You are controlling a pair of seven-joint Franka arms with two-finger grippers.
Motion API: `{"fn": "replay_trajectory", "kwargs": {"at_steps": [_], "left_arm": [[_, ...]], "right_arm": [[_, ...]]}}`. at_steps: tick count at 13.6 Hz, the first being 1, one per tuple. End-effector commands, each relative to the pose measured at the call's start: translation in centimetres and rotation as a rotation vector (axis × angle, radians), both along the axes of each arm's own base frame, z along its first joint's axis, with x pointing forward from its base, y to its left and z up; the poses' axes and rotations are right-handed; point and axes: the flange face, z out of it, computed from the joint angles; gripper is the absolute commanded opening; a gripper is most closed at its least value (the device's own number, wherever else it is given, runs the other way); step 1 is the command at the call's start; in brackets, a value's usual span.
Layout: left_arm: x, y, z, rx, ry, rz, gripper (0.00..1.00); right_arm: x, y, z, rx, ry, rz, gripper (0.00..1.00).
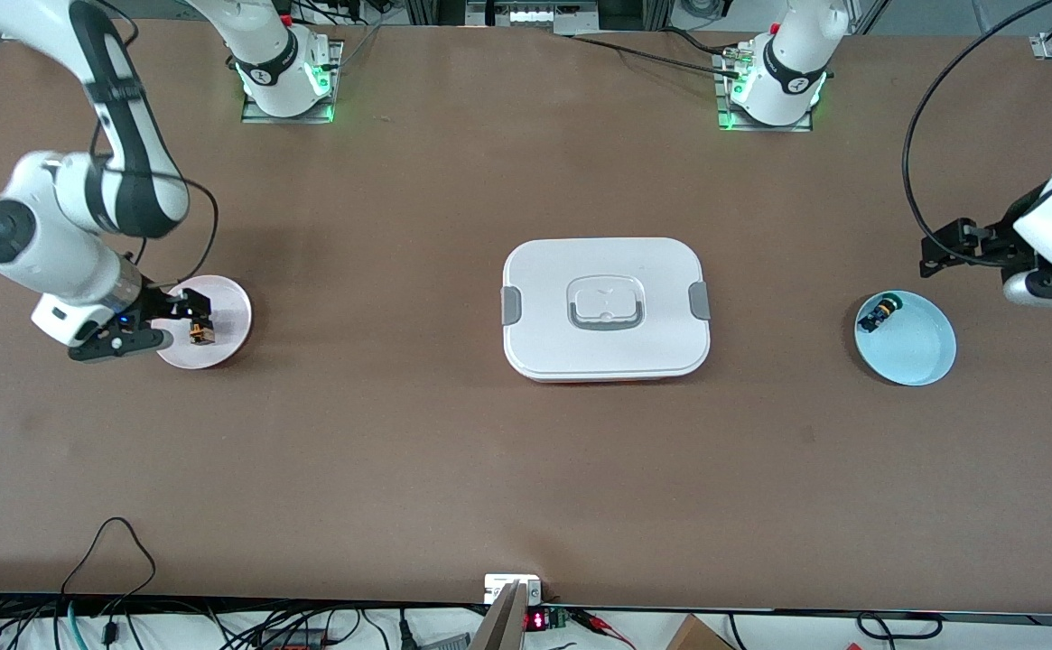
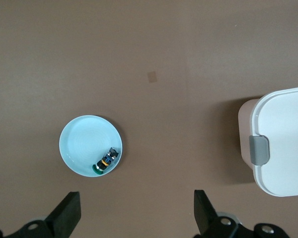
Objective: Transfer orange switch to right arm and place
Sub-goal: 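Lower the switch onto the pink plate and open the right gripper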
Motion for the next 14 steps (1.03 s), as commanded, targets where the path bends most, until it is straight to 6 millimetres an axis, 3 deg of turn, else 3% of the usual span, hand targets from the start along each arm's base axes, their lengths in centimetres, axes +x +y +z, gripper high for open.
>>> {"fn": "replay_trajectory", "kwargs": {"at_steps": [1,3,6,10,14], "left_arm": [[-3.1,-1.2,0.6,-0.008,-0.012,0.013,1.00],[-3.2,-0.8,0.2,-0.008,0.002,0.010,1.00],[-2.7,-0.1,-0.9,-0.008,0.020,0.021,1.00],[-2.4,-0.5,-1.2,-0.007,0.030,0.013,1.00],[-2.5,0.1,-1.1,-0.007,0.034,0.024,1.00]], "right_arm": [[-1.1,2.2,8.4,0.028,-0.004,-0.003,1.00],[-0.2,3.9,14.6,0.092,0.097,-0.020,1.00],[-0.5,4.5,20.9,0.098,0.130,-0.009,1.00],[-2.1,4.5,24.6,0.091,0.195,-0.081,1.00],[-2.4,4.6,25.4,0.079,0.179,-0.078,1.00]]}}
